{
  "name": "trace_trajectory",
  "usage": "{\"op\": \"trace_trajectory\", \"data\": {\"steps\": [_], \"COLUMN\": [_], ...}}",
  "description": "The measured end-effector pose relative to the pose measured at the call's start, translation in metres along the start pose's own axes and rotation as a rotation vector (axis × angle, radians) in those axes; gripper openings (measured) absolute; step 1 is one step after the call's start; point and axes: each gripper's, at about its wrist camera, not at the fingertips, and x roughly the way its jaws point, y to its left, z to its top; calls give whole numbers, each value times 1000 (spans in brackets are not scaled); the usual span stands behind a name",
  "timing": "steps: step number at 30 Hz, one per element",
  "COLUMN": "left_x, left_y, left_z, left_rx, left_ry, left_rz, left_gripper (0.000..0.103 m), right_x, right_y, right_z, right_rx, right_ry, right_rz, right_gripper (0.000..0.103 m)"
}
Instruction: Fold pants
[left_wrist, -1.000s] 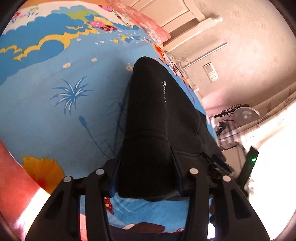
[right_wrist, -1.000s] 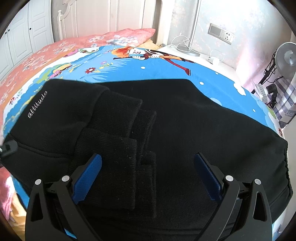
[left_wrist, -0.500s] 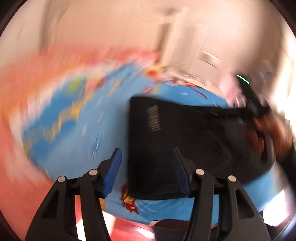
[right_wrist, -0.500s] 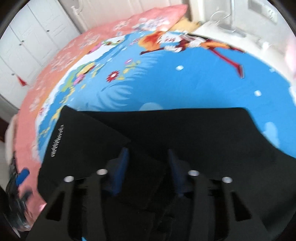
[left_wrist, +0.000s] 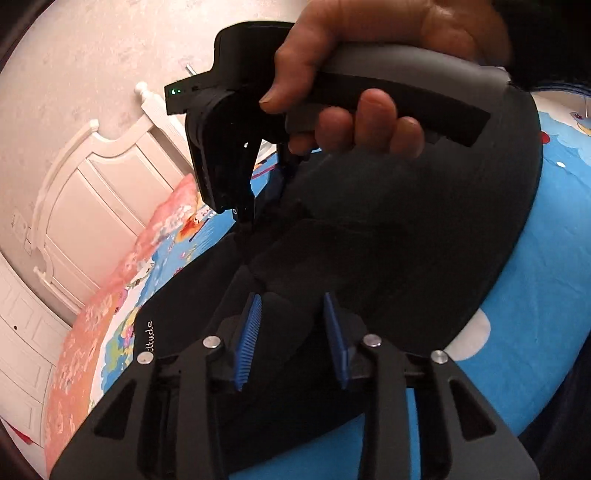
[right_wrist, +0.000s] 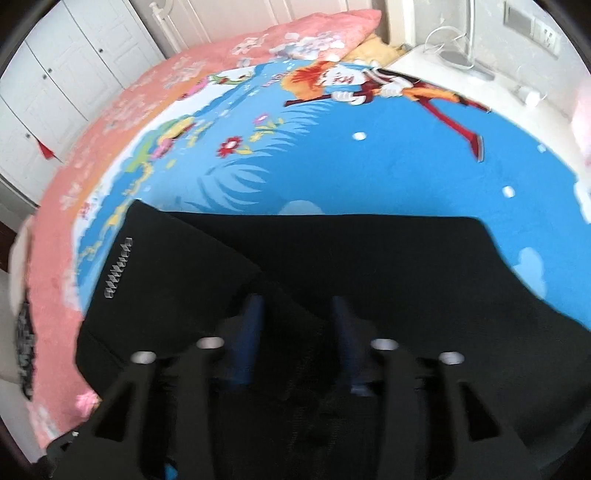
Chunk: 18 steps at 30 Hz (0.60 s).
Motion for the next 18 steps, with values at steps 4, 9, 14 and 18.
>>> {"op": "trace_trajectory", "data": {"steps": [4, 9, 14, 18], "left_x": [-1, 11, -16, 1], "left_y": [-2, -2, 4, -12], "left_z": [-6, -5, 8, -12], "left_rx": [28, 9, -11, 42], "left_ry": [42, 65, -26, 36], "left_rz": [29, 31, 57, 23], "left_gripper": [34, 20, 16, 17], "right_x": [3, 5, -6, -25], "right_y": [-7, -13, -3, 13], "right_z": [-2, -2, -7, -10], "right_rx": [19, 54, 0, -69], "right_ry": [5, 4, -20, -115], "right_rz": [-14, -5, -110, -283], "right_gripper": [70, 71, 64, 61]}}
